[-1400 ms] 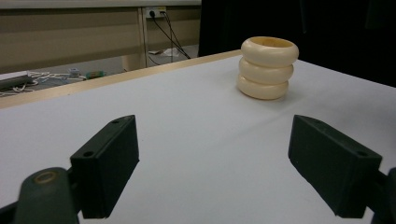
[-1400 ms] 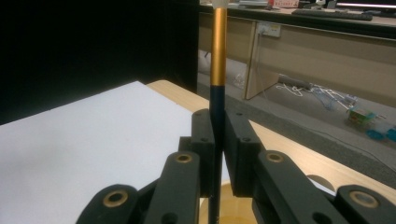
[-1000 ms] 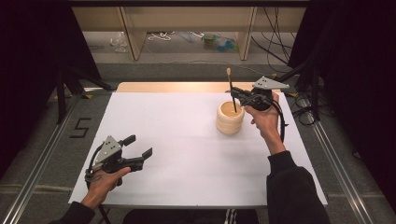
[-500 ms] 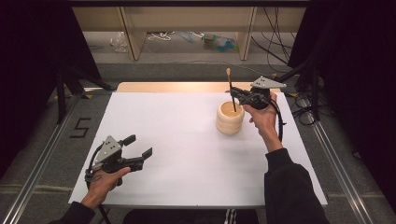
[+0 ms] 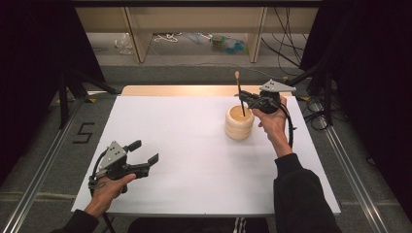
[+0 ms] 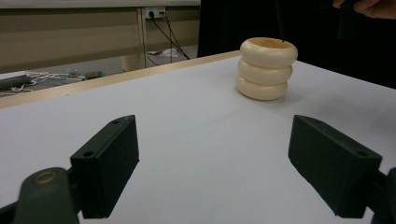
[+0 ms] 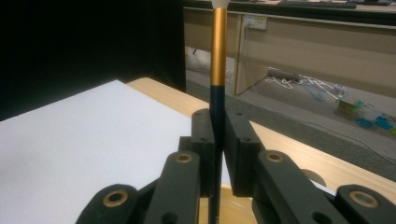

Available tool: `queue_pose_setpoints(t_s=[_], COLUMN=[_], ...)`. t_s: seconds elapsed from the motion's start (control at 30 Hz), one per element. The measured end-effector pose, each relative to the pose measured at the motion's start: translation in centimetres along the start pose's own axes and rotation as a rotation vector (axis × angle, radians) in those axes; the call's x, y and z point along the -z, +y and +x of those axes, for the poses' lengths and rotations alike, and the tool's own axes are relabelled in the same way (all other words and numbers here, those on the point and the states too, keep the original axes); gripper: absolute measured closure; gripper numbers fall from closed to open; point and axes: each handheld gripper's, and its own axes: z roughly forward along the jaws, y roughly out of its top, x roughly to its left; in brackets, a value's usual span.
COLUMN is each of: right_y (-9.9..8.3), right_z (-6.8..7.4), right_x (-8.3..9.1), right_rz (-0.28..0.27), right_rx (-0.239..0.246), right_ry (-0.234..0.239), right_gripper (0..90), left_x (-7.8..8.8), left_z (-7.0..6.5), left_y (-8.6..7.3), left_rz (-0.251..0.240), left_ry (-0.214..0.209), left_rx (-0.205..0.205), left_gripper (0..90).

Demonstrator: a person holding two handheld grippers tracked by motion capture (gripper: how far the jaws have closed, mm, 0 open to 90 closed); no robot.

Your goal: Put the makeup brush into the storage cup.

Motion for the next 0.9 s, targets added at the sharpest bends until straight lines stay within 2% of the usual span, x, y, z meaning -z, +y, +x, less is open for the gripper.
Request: queue_pose_setpoints(t_s=[0.57, 0.73, 0.9], right_y=[-0.41, -0.57, -0.71], right_z=[-0.04, 0.01, -0.03], right_x=[-0.57, -0.68, -0.89], right_rz=[0.012, 0.032, 0.025], right_rx=[-0.003, -0.009, -0.002], right_ry=[-0.005, -0.009, -0.01], right_gripper=[83.1, 83.1, 83.1], left_x=[0.05, 0.03, 0.03], left_z=[-0.01, -0.01, -0.01], left_y=[0.03, 0.03, 0.03], left_rz=[0.003, 0.003, 0.003], left_ry=[0.003, 0.005, 0.004], left_rx=[0.001, 0.002, 0.002], left_gripper=[16.0, 16.0, 16.0])
